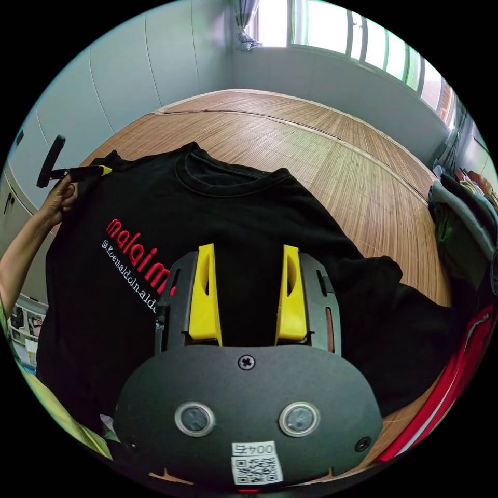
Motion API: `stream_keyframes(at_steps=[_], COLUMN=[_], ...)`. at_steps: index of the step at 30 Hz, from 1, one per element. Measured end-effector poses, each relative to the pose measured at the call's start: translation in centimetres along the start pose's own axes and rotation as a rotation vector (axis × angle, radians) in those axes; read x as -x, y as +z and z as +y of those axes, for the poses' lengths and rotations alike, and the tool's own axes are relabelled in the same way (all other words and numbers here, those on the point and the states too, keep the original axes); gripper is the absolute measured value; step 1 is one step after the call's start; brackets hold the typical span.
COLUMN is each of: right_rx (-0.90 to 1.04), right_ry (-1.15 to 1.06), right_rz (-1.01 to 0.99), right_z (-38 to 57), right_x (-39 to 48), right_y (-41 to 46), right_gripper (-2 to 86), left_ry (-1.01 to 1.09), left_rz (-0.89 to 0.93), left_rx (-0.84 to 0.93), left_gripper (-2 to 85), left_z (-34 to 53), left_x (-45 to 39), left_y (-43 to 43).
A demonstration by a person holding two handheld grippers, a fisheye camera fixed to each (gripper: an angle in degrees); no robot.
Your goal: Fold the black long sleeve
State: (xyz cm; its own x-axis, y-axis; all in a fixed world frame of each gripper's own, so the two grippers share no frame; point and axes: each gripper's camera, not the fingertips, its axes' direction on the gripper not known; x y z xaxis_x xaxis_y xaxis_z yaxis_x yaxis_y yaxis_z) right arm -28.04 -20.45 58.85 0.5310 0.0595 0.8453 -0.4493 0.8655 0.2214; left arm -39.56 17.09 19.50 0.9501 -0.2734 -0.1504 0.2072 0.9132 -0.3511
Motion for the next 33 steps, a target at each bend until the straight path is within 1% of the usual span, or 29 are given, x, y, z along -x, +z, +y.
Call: stream_keyframes(at_steps=[1,3,4,5,6,8,9,13,15,18,20,21,23,24,26,28,30,33], right_rx=[0.0,0.001,0.001,0.002,0.002,0.002,0.002,0.002,0.002,0.002,0.002,0.002,0.002,0.002,0.002,0.002,0.002,0.002], right_ry=[0.0,0.0,0.0,0.0,0.0,0.0,0.0,0.001,0.001,0.001,0.002,0.002,0.002,0.002,0.002,0.002,0.003,0.002], right_rz=[-0.001,0.0,0.0,0.0,0.0,0.0,0.0,-0.001,-0.002,-0.002,-0.002,-0.002,-0.003,-0.003,-0.003,-0.004,-0.005,-0.004], right_z=[0.1,0.2,0.2,0.3,0.3,0.5,0.5,0.7,0.8,0.9,1.0,1.0,1.1,1.1,1.1,1.2,1.2,1.2], right_x=[0.1,0.2,0.3,0.4,0.4,0.6,0.6,0.8,0.9,1.1,1.2,1.2,1.4,1.4,1.5,1.6,1.7,1.9], right_y=[-0.1,-0.2,-0.3,-0.4,-0.4,-0.6,-0.6,-0.8,-0.9,-1.0,-1.1,-1.1,-1.2,-1.2,-1.2,-1.3,-1.3,-1.3], right_gripper=[18.1,18.1,18.1,18.1,18.1,18.1,18.1,18.1,18.1,18.1,18.1,18.1,18.1,18.1,18.1,18.1,18.1,18.1], left_ry=[-0.029,-0.111,-0.167,-0.227,-0.243,-0.217,-0.193,-0.084,-0.059,-0.053,-0.149,-0.145,-0.053,-0.012,0.143,0.197,0.189,0.148], left_rz=[0.06,0.061,0.009,-0.07,-0.1,-0.174,-0.185,-0.349,-0.377,-0.292,-0.321,-0.31,-0.188,-0.155,-0.117,-0.133,-0.121,-0.024], left_rx=[-0.049,-0.117,-0.138,-0.112,-0.088,0.01,0.003,0.025,0.039,0.02,-0.006,-0.023,-0.099,-0.101,-0.048,0.032,0.03,-0.02], left_gripper=[0.9,1.5,1.7,1.9,2.0,2.2,2.2,2.1,2.0,1.3,0.8,0.7,0.8,0.8,1.3,2.1,4.0,8.8], left_z=[0.5,1.5,2.2,2.7,2.9,3.6,3.8,4.4,4.6,5.3,6.0,6.2,7.2,7.6,10.1,12.8,16.0,20.8], left_x=[1.3,3.3,4.5,5.5,6.0,6.7,6.6,5.8,6.3,8.1,8.7,8.4,5.0,3.8,-0.9,-3.0,-3.3,-1.4], left_y=[-1.3,-3.1,-3.9,-4.1,-4.0,-2.8,-2.9,-3.4,-3.7,-4.7,-6.5,-7.2,-9.7,-10.1,-10.3,-9.7,-10.3,-12.5])
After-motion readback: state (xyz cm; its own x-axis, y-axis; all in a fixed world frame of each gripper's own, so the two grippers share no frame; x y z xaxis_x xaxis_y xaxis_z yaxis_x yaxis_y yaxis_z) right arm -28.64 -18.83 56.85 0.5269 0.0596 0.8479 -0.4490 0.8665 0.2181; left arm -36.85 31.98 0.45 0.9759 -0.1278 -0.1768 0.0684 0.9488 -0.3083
